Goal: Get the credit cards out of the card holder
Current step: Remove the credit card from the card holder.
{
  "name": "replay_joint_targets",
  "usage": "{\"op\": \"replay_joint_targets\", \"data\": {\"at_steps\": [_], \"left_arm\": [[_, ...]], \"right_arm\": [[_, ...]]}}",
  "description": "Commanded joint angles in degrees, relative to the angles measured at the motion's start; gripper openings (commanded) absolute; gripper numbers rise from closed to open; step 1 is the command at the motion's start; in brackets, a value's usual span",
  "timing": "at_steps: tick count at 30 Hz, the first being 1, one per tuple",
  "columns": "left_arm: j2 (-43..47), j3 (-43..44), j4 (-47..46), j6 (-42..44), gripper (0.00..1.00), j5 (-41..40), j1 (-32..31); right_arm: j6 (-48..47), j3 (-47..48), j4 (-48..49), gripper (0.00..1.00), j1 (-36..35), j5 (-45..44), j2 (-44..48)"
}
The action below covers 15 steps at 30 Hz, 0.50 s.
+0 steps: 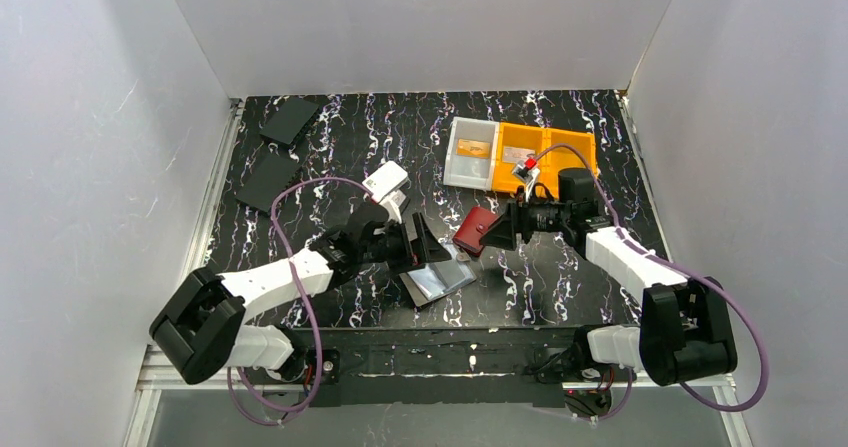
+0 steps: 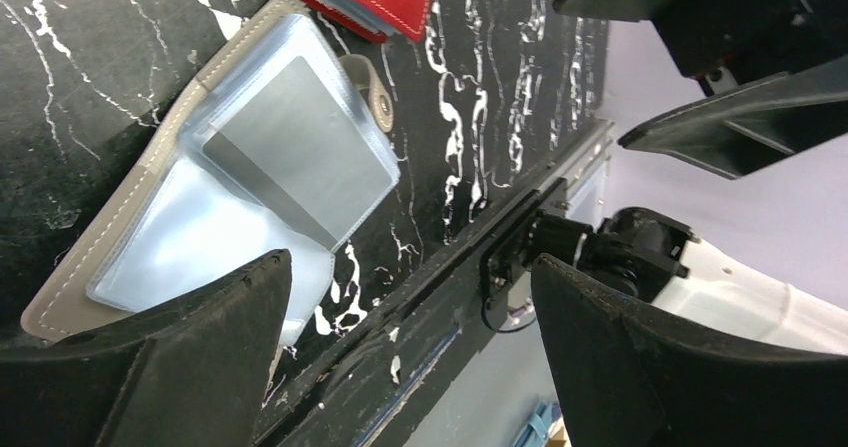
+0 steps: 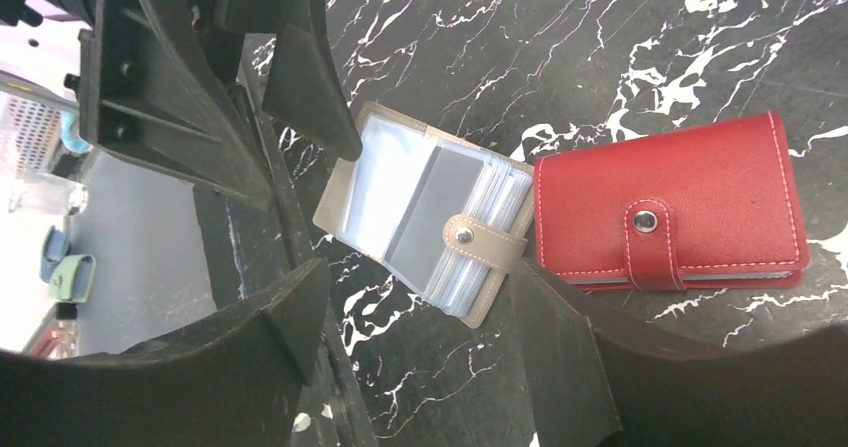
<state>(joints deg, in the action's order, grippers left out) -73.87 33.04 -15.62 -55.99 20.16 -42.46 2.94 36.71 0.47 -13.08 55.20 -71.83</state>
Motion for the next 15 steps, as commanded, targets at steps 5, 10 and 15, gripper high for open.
{"op": "replay_joint_targets", "data": {"at_steps": [5,10,15], "left_arm": [[-3.7,6.4,13.5,-1.0,0.82,-11.1,-2.4],[-6.9,6.9,11.6,-0.6,0.7,-9.4,-2.5],[-10.0,6.7,7.1,0.0,0.6,-5.7,-2.6]], "right_arm": [[10.2,-3.2,12.4,0.63,-4.4,-1.6,-3.3],[7.1,-2.3,9.5,0.47,-9.0,-6.5,-5.2],[4.1,-2.1,7.8,0.32,-13.6,-10.0,-6.8]]}}
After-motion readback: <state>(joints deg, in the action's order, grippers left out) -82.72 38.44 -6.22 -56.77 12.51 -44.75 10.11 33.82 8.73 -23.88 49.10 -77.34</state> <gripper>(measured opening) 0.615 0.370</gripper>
